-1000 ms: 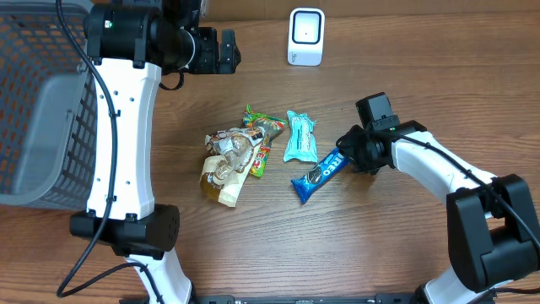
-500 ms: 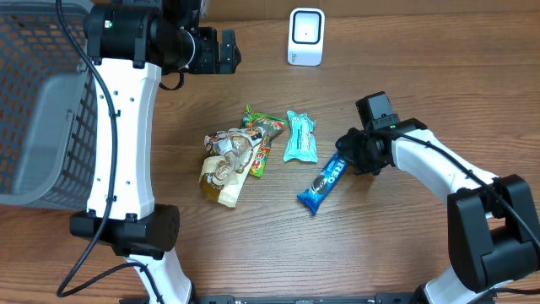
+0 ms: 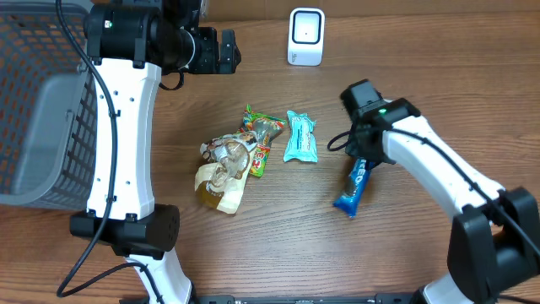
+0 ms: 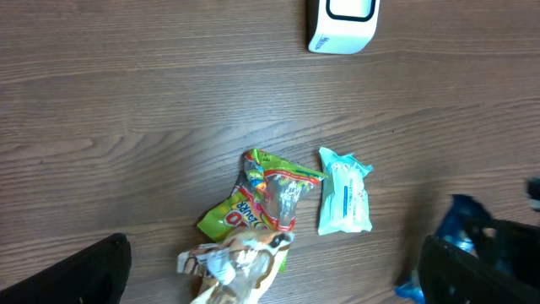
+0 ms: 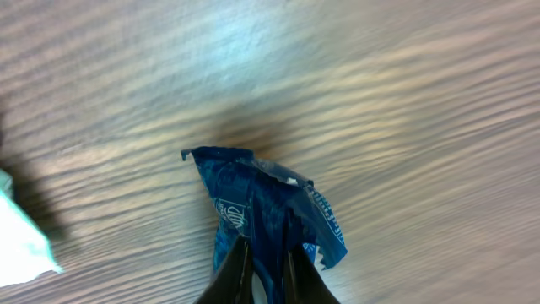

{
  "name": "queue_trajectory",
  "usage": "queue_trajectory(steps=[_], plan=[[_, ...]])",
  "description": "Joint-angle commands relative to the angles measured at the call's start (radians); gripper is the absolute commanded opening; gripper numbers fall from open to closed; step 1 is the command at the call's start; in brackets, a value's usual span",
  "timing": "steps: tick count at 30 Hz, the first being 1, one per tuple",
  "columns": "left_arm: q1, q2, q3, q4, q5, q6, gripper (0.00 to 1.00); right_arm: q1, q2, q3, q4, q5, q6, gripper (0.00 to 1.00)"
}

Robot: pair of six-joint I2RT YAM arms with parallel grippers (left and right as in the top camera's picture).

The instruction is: Scan the item barcode

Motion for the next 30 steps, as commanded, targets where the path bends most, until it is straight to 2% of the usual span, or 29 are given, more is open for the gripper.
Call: queue_trajectory(steps=[1, 9, 12, 19, 24, 30], plan=[[0.002, -0.009, 0.008, 0.002, -0.009, 0.008, 1.00, 0.095, -0.063, 0.045, -0.026, 0.349, 0.019, 0.04], [0.002, -0.008, 0.008, 0.002, -0.009, 0.008, 1.00, 0.312, -0.042, 0.044, -0.133, 0.838, 0.062, 0.04], [0.002, -0.009, 0.008, 0.002, -0.009, 0.008, 1.00, 0.354, -0.042, 0.044, -0.130, 0.906, 0.062, 0.04], [0.002, -0.009, 0.008, 0.002, -0.009, 0.008, 0.99, 0.398, -0.042, 0.044, -0.062, 0.608, 0.076, 0.04], [0.002, -0.008, 0.008, 0.002, -0.009, 0.008, 1.00, 0.405, -0.044, 0.047, -0.029, 0.431, 0.093, 0.19], [0.002, -0.008, 0.008, 0.002, -0.009, 0.008, 1.00, 0.357, -0.119, 0.096, 0.040, 0.023, 0.080, 0.12]])
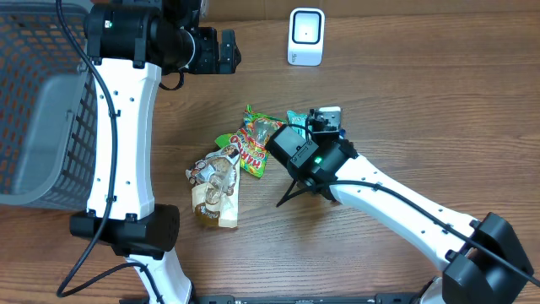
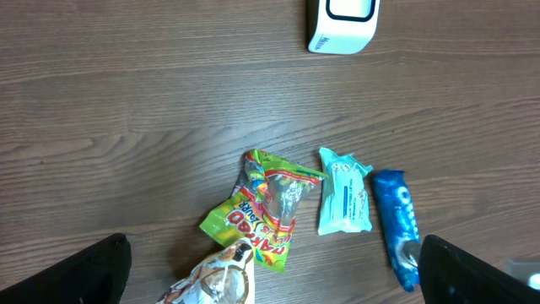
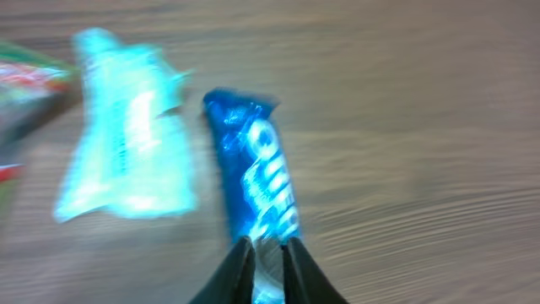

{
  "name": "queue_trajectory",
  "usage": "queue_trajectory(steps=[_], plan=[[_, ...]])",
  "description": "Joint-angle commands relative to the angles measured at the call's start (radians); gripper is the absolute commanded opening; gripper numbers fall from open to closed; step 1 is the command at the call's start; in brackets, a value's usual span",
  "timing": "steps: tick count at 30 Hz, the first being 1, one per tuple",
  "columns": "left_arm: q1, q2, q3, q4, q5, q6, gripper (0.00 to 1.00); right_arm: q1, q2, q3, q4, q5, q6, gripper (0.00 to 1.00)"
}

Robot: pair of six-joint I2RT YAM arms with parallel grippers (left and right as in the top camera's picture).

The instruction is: Scan the item barcode

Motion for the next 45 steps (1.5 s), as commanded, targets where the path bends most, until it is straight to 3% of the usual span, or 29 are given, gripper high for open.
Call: queue_trajectory(steps=[1, 4, 5, 7, 12, 15, 19, 37, 43, 45], plan=[[0.002, -0.009, 0.008, 0.002, -0.009, 0.008, 1.00, -0.060, -0.101, 0.059, 0.053, -0.338, -0.023, 0.12], [0.002, -0.009, 0.008, 0.002, -0.009, 0.008, 1.00, -0.170, -0.143, 0.058, 0.092, -0.589, -0.079, 0.20], [0.002, -0.009, 0.008, 0.002, -0.009, 0.008, 1.00, -0.219, -0.145, 0.058, 0.075, -0.655, -0.079, 0.31], [0.002, -0.009, 0.008, 0.002, -0.009, 0.008, 1.00, -0.306, -0.142, 0.056, 0.019, -0.722, -0.094, 0.41], [0.002, -0.009, 0.008, 0.002, -0.009, 0.008, 1.00, -0.457, -0.132, -0.013, -0.077, -0.809, -0.311, 0.46], [0.002, -0.008, 0.008, 0.002, -0.009, 0.008, 1.00, -0.466, -0.133, -0.078, -0.088, -0.809, -0.484, 0.56], [0.002, -0.009, 0.008, 0.002, -0.009, 0.008, 1.00, -0.457, -0.132, -0.165, -0.024, -0.752, -0.530, 0.63], [0.002, -0.009, 0.008, 0.002, -0.009, 0.008, 1.00, -0.456, -0.132, -0.480, 0.360, -0.866, -0.628, 0.54], [0.002, -0.009, 0.008, 0.002, -0.009, 0.008, 1.00, -0.457, -0.132, -0.528, 0.403, -0.868, -0.610, 0.32], [0.002, -0.009, 0.008, 0.002, -0.009, 0.008, 1.00, -0.457, -0.132, -0.528, 0.408, -0.864, -0.586, 0.15]])
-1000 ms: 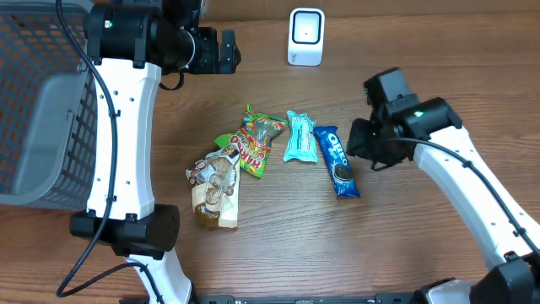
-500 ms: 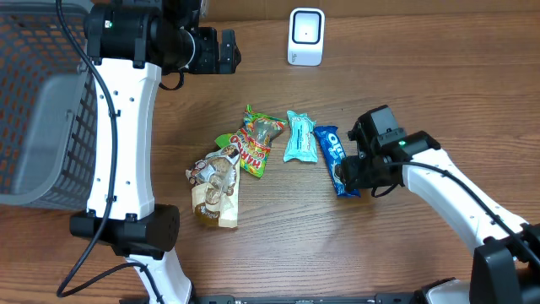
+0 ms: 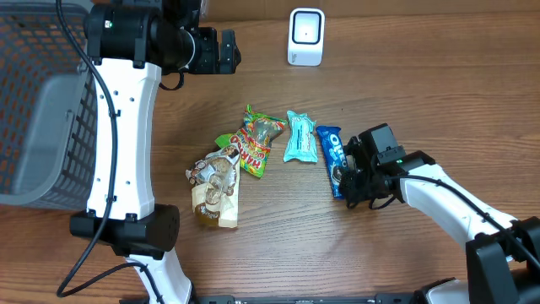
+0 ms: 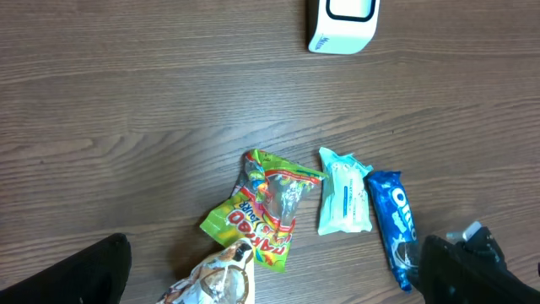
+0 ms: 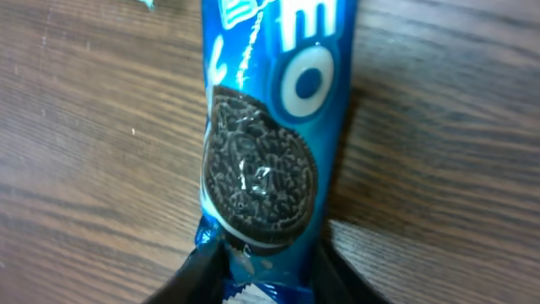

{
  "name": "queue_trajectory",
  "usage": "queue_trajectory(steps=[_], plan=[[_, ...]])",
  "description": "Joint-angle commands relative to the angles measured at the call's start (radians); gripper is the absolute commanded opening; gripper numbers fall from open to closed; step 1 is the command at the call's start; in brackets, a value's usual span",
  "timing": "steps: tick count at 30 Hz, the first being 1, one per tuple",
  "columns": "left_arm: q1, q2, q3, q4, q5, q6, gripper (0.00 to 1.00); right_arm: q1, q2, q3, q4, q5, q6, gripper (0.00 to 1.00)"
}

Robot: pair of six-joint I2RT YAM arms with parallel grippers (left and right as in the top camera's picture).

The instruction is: Scan the item barcode

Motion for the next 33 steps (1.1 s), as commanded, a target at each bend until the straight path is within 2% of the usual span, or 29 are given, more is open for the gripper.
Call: queue_trajectory(steps=[1, 2, 6, 8, 14, 18, 20, 28, 31, 33], plan=[[0.002, -0.008, 0.008, 0.002, -0.009, 0.008, 1.00, 0.004, 0.000, -0.009, 0.013, -0.008, 0.047, 0.09], [0.002, -0.008, 0.008, 0.002, -0.009, 0.008, 1.00, 0.004, 0.000, -0.009, 0.016, -0.006, 0.054, 0.04], [0.002, -0.008, 0.008, 0.002, -0.009, 0.008, 1.00, 0.004, -0.001, -0.008, 0.021, -0.015, 0.150, 0.04], [0.002, -0.009, 0.008, 0.002, -0.009, 0.008, 1.00, -0.002, -0.001, 0.001, 0.013, -0.111, 0.159, 0.04], [0.002, -0.008, 0.008, 0.002, -0.009, 0.008, 1.00, -0.081, -0.001, 0.064, 0.051, -0.712, 0.158, 0.04], [0.002, -0.009, 0.008, 0.002, -0.009, 0.008, 1.00, -0.159, -0.001, 0.069, 0.237, -1.189, 0.211, 0.04], [0.002, -0.009, 0.008, 0.002, -0.009, 0.008, 1.00, -0.185, -0.001, 0.069, 0.356, -1.317, 0.338, 0.04], [0.002, -0.008, 0.008, 0.002, -0.009, 0.008, 1.00, -0.193, -0.003, 0.071, 0.700, -1.323, 0.877, 0.04], [0.002, -0.009, 0.008, 0.002, -0.009, 0.008, 1.00, -0.193, -0.007, 0.071, 0.943, -1.323, 1.152, 0.04], [0.002, -0.009, 0.008, 0.002, -0.009, 0.008, 1.00, -0.194, -0.008, 0.071, 1.187, -1.323, 1.404, 0.03]])
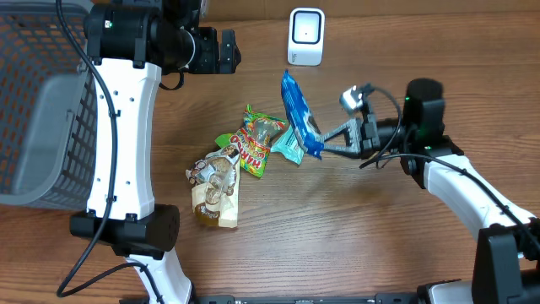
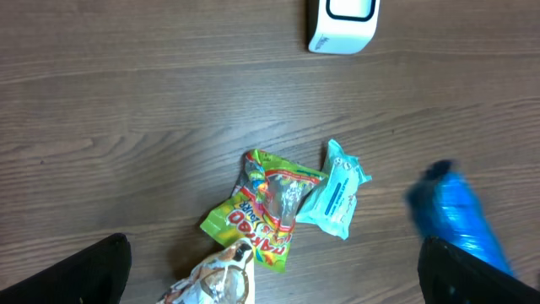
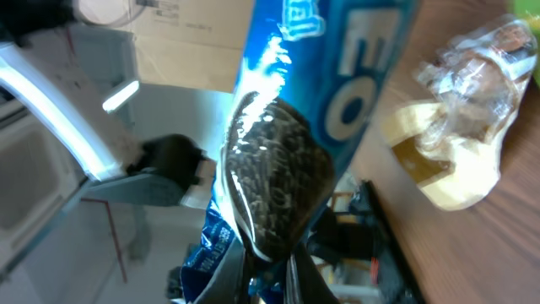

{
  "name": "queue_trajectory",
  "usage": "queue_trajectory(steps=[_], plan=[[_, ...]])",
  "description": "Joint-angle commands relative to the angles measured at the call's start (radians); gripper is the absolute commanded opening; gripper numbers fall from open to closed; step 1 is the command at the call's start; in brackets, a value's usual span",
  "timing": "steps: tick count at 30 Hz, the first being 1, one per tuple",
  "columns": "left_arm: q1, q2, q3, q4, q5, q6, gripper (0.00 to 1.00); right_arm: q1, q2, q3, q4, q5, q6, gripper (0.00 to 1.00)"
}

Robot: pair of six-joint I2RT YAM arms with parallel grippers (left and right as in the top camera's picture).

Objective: Scan the item barcode
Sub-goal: 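Lift the Oreo pack with the right gripper toward the scanner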

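Note:
The blue Oreo pack (image 1: 297,114) hangs in the air over the middle of the table, tilted, its far end towards the white scanner (image 1: 305,36) at the back edge. My right gripper (image 1: 326,142) is shut on its lower end; in the right wrist view the pack (image 3: 312,127) rises from between the fingers (image 3: 253,274). The left wrist view shows the pack (image 2: 460,218) blurred at the right and the scanner (image 2: 342,25) at the top. My left gripper (image 1: 226,52) hangs high at the back left, open and holding nothing.
A grey mesh basket (image 1: 34,101) stands at the left edge. On the table lie a teal packet (image 1: 289,143), a green and red candy bag (image 1: 255,139) and a brown and white snack bag (image 1: 215,181).
The Oreo pack lay flat right of the teal packet with my right gripper at its near end; now it is held up off the table. The teal packet has turned a little.
First my right gripper was shut on the Oreo pack at the right of the table. Then the pack was beside the teal packet, and later lay flat there with the gripper round its end. Now it is held in the air below the scanner. The left arm stayed put.

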Motion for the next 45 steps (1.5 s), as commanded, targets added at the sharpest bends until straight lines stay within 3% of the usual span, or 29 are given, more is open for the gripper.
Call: queue_trajectory(steps=[1, 6, 22, 34, 36, 38, 45], plan=[[0.002, -0.009, 0.008, 0.002, -0.008, 0.008, 1.00, -0.003, -0.018, 0.024, 0.293, -0.056, 0.552, 0.03], [0.002, -0.009, 0.008, 0.002, -0.008, 0.008, 1.00, -0.035, -0.018, 0.077, 0.931, -0.021, 1.102, 0.03], [0.002, -0.009, 0.008, 0.002, -0.008, 0.008, 1.00, -0.196, -0.039, 0.128, 0.964, 0.198, 1.103, 0.03], [0.002, -0.009, 0.008, 0.002, -0.008, 0.008, 1.00, -0.205, -0.039, 0.128, 0.965, 0.202, 1.099, 0.03], [0.002, -0.009, 0.008, 0.002, -0.008, 0.008, 1.00, -0.205, -0.039, 0.128, 0.967, 0.197, 1.035, 0.03], [0.002, -0.009, 0.008, 0.002, -0.008, 0.008, 1.00, -0.205, -0.037, 0.128, 0.911, 0.166, 0.883, 0.04], [0.002, -0.009, 0.008, 0.002, -0.008, 0.008, 1.00, -0.157, -0.037, 0.128, 0.322, 0.123, 0.209, 0.04]])
